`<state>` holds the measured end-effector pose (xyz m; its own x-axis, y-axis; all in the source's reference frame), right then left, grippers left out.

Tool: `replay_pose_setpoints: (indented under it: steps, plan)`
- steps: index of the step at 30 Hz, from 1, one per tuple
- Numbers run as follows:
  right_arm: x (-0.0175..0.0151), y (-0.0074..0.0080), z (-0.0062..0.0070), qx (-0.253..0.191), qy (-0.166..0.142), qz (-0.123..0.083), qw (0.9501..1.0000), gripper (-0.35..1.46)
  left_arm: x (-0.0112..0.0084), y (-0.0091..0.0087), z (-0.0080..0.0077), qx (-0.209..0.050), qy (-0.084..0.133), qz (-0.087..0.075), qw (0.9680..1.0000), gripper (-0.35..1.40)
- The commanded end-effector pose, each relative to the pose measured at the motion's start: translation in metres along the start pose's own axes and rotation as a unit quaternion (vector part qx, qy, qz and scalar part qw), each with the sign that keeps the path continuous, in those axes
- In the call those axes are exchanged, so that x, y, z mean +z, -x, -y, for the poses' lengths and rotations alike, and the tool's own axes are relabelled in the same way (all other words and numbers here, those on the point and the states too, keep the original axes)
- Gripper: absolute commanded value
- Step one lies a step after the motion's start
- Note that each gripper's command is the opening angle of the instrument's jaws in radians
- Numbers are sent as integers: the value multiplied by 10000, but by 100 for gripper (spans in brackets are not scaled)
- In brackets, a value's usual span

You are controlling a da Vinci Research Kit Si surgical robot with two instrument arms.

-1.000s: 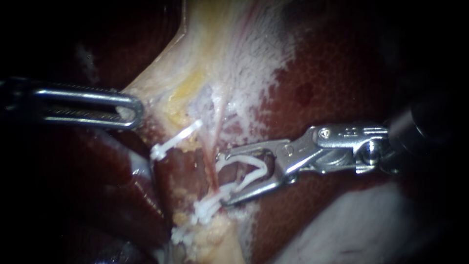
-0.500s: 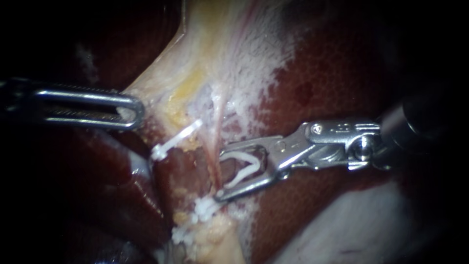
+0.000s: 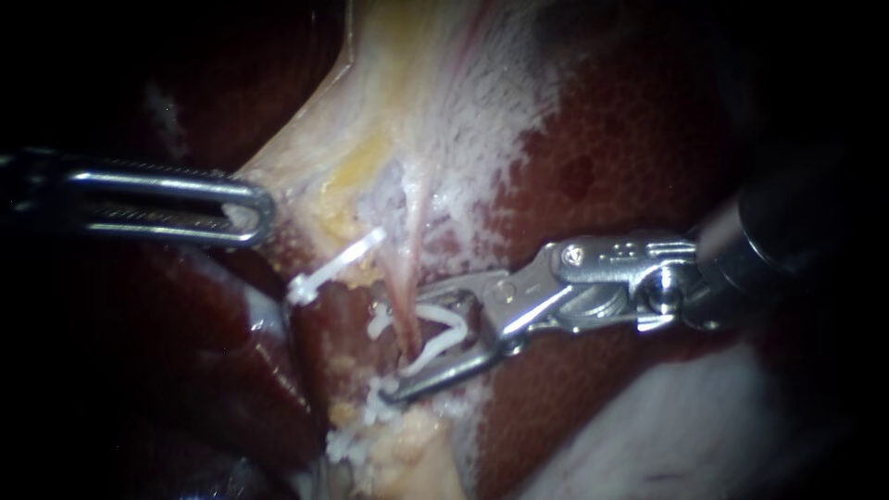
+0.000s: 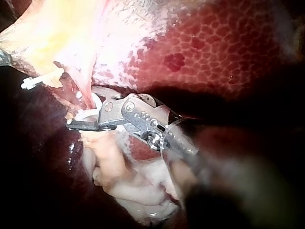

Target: Clipping third clip right tube

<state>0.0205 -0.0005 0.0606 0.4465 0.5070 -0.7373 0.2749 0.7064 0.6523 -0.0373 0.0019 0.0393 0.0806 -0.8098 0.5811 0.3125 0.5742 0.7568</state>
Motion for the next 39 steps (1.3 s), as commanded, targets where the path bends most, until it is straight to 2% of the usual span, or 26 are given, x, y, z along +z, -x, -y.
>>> replay_pose_setpoints:
  steps: [1, 6, 8, 9, 12, 15, 26, 39]
  plan:
    - [-1, 0, 0, 2, 3, -1, 10000, 52, 0, 0, 0, 0, 0, 0, 10000, -35]
    - [-3, -1, -2, 5, 28, -10, 10000, 41, 0, 0, 0, 0, 0, 0, 10000, -35]
    - [-7, -1, -3, 185, 45, -16, 9998, 23, 0, 0, 0, 0, 1, 0, 10000, -35]
    - [-7, -1, -3, 186, 43, -17, 9998, 18, 0, 0, 0, 0, 1, 0, 10000, -35]
    - [-14, -5, -8, 198, 40, -28, 9998, -14, 1, 0, 0, 1, 2, 1, 10000, -35]
    - [-20, -7, -10, 206, 10, -29, 9998, -35, 1, 0, 0, 1, 3, 1, 10000, -35]
    - [-18, 0, -8, 390, -129, 25, 9992, -35, 1, -1, 0, 2, 4, 2, 10000, -35]
    - [-17, 2, -8, 400, -157, 38, 9991, -35, 1, -1, 0, 3, 5, 2, 10000, -35]
